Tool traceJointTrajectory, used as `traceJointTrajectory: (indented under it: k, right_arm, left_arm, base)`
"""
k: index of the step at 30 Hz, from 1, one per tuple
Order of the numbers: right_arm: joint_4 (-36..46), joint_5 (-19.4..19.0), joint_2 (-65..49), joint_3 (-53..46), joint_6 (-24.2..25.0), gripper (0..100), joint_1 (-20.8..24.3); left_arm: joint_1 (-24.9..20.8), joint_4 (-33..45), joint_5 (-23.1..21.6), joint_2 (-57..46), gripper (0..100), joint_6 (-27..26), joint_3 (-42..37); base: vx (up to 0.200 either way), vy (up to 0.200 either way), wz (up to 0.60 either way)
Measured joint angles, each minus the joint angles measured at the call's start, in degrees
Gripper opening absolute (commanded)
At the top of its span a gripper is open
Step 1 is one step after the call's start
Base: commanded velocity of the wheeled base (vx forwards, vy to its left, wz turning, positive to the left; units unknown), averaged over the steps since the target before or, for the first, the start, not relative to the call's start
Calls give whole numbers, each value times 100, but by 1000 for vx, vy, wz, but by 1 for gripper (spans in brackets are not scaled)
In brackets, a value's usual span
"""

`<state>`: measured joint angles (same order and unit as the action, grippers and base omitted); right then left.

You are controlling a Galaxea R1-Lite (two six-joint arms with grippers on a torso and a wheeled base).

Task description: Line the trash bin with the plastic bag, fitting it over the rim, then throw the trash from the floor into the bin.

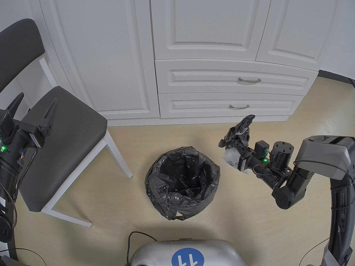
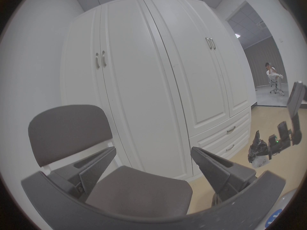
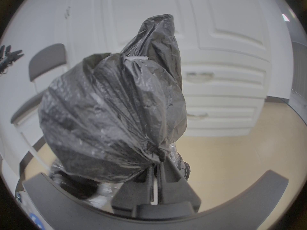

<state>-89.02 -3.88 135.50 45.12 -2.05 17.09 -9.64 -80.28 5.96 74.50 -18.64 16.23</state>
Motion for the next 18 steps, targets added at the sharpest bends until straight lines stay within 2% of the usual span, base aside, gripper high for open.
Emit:
traceJointTrajectory:
  k: [3,8,13,18]
  right_arm:
    - [-2,188,-512,-367,-27,0,507]
    - [1,767,-1053,-664,137,0,1424]
    - [4,1247,-1191,-628,965,0,2174]
    - [4,1526,-951,-245,1579,0,2503]
  left_arm:
    - [0,5,0,-173,100,-110,9]
    - [9,29,0,-455,100,-260,34]
    - [24,49,9,-695,100,-345,83]
    - [55,132,24,-855,100,-372,150]
  base:
    - [0,0,0]
    - [0,0,0]
    - [0,0,0]
    - [0,0,0]
